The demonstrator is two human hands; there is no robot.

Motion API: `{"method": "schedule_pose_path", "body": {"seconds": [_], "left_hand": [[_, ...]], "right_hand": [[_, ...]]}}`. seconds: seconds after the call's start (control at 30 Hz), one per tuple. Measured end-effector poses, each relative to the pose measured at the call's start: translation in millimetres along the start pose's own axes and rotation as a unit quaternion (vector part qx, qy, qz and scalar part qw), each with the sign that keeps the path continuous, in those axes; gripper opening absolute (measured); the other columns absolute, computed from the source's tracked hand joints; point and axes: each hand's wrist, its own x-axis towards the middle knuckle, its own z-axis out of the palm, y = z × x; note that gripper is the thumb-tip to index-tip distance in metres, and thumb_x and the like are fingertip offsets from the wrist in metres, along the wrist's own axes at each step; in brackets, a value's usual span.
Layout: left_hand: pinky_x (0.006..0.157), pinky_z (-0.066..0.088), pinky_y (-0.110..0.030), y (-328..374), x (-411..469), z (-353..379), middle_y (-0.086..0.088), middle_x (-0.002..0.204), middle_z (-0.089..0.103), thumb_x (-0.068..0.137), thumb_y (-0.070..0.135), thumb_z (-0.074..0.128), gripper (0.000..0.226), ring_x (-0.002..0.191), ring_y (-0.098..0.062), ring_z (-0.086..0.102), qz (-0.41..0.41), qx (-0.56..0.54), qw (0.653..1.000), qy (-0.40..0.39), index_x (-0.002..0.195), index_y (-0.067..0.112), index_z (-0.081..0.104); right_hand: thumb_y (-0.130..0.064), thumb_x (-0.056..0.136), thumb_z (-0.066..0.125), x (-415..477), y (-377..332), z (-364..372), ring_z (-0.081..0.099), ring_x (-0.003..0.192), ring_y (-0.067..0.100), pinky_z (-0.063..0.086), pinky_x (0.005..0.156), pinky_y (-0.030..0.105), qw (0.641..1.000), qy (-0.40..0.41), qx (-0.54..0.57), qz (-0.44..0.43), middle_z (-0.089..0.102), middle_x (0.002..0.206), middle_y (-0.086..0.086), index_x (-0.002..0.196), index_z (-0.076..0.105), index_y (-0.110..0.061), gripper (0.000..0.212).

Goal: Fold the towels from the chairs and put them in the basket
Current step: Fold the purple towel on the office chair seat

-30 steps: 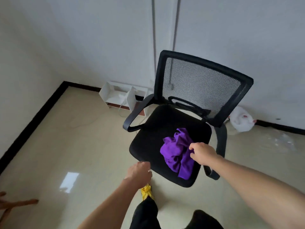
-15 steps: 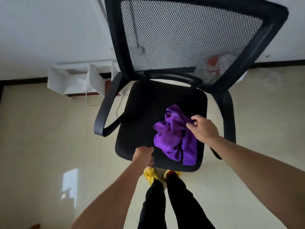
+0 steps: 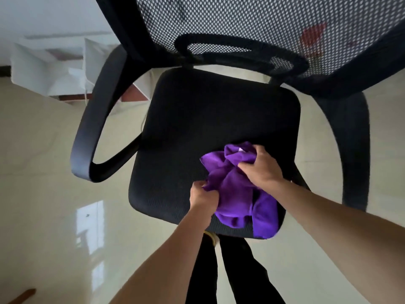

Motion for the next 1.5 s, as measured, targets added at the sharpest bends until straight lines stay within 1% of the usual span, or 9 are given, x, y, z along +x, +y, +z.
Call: {"method": "schedule_pose_path", "body": {"seconds": [0.17, 0.3, 0.5, 0.7, 0.83, 0.97, 1.13, 1.27, 1.5], "left_hand": [[0.065, 0.049, -0.034, 28.6, 1.8, -54.1, -0.001, 0.069, 0.059, 0.066, 0.001, 0.057, 0.018, 0.072, -0.031, 0.060, 0.079, -0.015, 0.983, 0.166, 0.075, 0.015, 0.064], [0.057, 0.032, -0.020, 60.2, -20.8, -81.5, -0.001, 0.068, 0.047, 0.066, -0.007, 0.049, 0.021, 0.059, -0.016, 0.041, 0.183, 0.027, 0.950, 0.252, 0.063, 0.013, 0.043], [0.069, 0.037, -0.027, 4.4, -21.2, -85.3, -0.005, 0.095, 0.055, 0.075, 0.008, 0.062, 0.013, 0.082, -0.023, 0.053, 0.148, 0.166, 0.965, 0.139, 0.082, 0.014, 0.054], [0.063, 0.051, -0.034, -18.1, 0.9, -103.9, -0.016, 0.089, 0.062, 0.088, 0.039, 0.042, 0.033, 0.070, -0.029, 0.061, -0.070, -0.203, 0.967, 0.136, 0.103, 0.012, 0.054], [0.042, 0.052, -0.028, -9.4, 18.8, -106.8, -0.012, 0.077, 0.063, 0.093, 0.031, 0.057, 0.023, 0.043, -0.021, 0.059, -0.141, -0.261, 0.952, 0.078, 0.097, 0.008, 0.060], [0.038, 0.049, -0.023, 12.4, 31.4, -95.9, -0.009, 0.075, 0.061, 0.084, 0.008, 0.068, 0.012, 0.051, -0.020, 0.057, -0.024, -0.133, 0.989, 0.065, 0.091, 0.012, 0.059], [0.050, 0.045, -0.028, 37.4, 46.2, -111.0, -0.006, 0.062, 0.056, 0.076, 0.010, 0.068, 0.016, 0.052, -0.022, 0.051, 0.046, -0.102, 0.988, 0.108, 0.067, 0.016, 0.055], [0.060, 0.042, -0.034, 49.2, 49.0, -127.1, -0.003, 0.065, 0.052, 0.073, 0.016, 0.063, 0.010, 0.065, -0.022, 0.049, 0.066, -0.146, 0.977, 0.141, 0.070, 0.014, 0.053], [0.059, 0.051, -0.033, 27.6, 36.0, -141.4, -0.013, 0.085, 0.059, 0.074, 0.000, 0.067, 0.022, 0.069, -0.025, 0.059, 0.024, -0.220, 0.974, 0.047, 0.086, 0.010, 0.051]], "right_hand": [[-0.020, 0.083, 0.064, -31.1, 17.7, -12.3, 0.060, 0.084, 0.030, 0.037, 0.071, 0.026, 0.972, 0.134, 0.191, 0.031, 0.061, 0.077, 0.000, 0.097, 0.061, -0.013, 0.015], [-0.016, 0.085, 0.062, -56.8, 9.6, -8.0, 0.055, 0.074, 0.023, 0.037, 0.066, 0.026, 0.958, 0.141, 0.250, 0.028, 0.058, 0.076, -0.003, 0.097, 0.056, -0.011, 0.015], [-0.024, 0.080, 0.067, -72.3, 40.2, 15.3, 0.061, 0.100, 0.035, 0.044, 0.079, 0.037, 0.987, 0.007, 0.098, 0.129, 0.060, 0.101, 0.007, 0.117, 0.047, -0.011, 0.044], [-0.027, 0.072, 0.074, -51.7, 13.2, 6.7, 0.053, 0.116, 0.032, 0.047, 0.088, 0.047, 0.961, 0.182, -0.078, -0.191, 0.054, 0.131, 0.009, 0.138, 0.043, -0.014, 0.074], [-0.040, 0.080, 0.068, -33.0, -24.4, 25.6, 0.060, 0.108, 0.027, 0.048, 0.090, 0.046, 0.965, -0.001, -0.123, -0.232, 0.062, 0.118, 0.005, 0.135, 0.045, -0.022, 0.063], [-0.046, 0.085, 0.059, -42.2, -23.3, 49.0, 0.064, 0.096, 0.031, 0.047, 0.079, 0.038, 0.925, -0.131, -0.276, -0.226, 0.068, 0.101, 0.007, 0.105, 0.055, -0.018, 0.034], [-0.045, 0.096, 0.049, -52.5, 25.6, 41.0, 0.061, 0.072, 0.036, 0.040, 0.066, 0.036, 0.998, -0.020, -0.018, -0.048, 0.057, 0.062, 0.014, 0.061, 0.051, -0.012, 0.048], [-0.039, 0.096, 0.050, -57.5, 66.5, 26.3, 0.064, 0.096, 0.040, 0.045, 0.077, 0.037, 0.993, -0.057, -0.056, 0.088, 0.068, 0.094, 0.022, 0.090, 0.065, -0.003, 0.040], [-0.036, 0.086, 0.064, -28.3, -8.9, 21.6, 0.065, 0.106, 0.024, 0.049, 0.092, 0.035, 0.999, -0.001, 0.022, -0.028, 0.071, 0.110, 0.005, 0.123, 0.058, -0.016, 0.042]]}}
